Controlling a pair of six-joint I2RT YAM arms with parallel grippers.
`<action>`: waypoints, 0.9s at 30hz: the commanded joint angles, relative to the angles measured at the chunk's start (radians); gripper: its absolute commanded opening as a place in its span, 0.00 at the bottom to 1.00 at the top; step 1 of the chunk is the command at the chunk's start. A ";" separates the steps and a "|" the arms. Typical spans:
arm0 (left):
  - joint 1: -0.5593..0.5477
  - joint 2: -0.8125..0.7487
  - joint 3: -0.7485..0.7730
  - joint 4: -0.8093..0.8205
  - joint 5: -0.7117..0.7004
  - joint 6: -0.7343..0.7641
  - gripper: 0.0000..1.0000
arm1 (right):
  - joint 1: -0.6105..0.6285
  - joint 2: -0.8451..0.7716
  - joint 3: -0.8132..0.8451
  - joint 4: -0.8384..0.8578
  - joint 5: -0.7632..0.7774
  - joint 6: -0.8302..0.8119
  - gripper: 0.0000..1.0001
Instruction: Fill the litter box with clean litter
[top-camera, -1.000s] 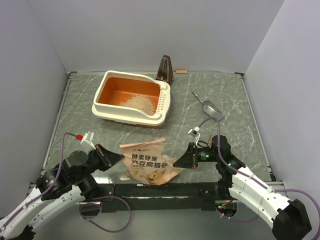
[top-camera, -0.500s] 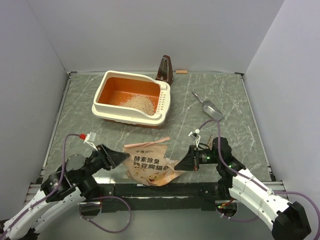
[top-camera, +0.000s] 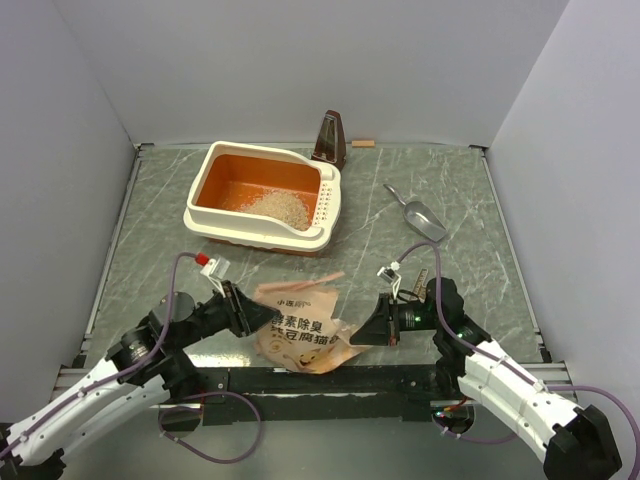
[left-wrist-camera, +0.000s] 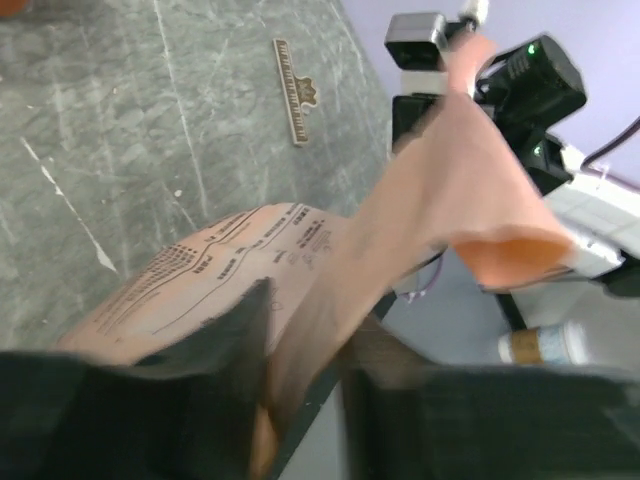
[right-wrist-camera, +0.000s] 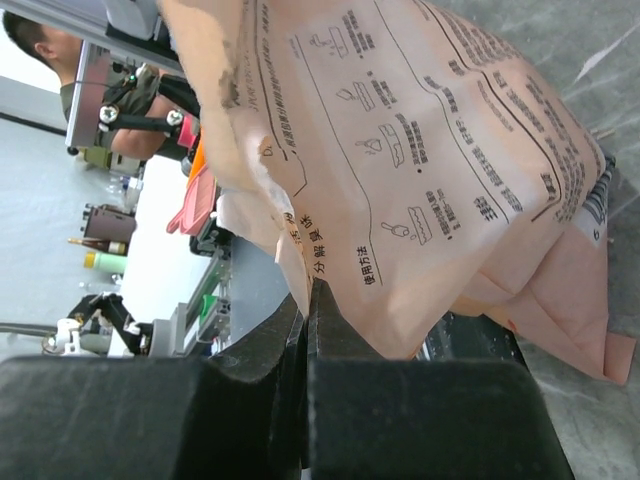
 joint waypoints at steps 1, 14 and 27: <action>0.003 0.014 -0.026 0.126 0.101 0.014 0.23 | -0.002 -0.020 -0.005 0.033 -0.062 0.025 0.00; 0.002 0.013 0.010 -0.169 0.121 -0.201 0.01 | -0.039 -0.025 0.022 -0.306 -0.018 0.008 0.00; 0.002 -0.201 -0.100 -0.382 0.223 -0.422 0.01 | -0.151 0.038 0.072 -0.695 0.022 -0.099 0.00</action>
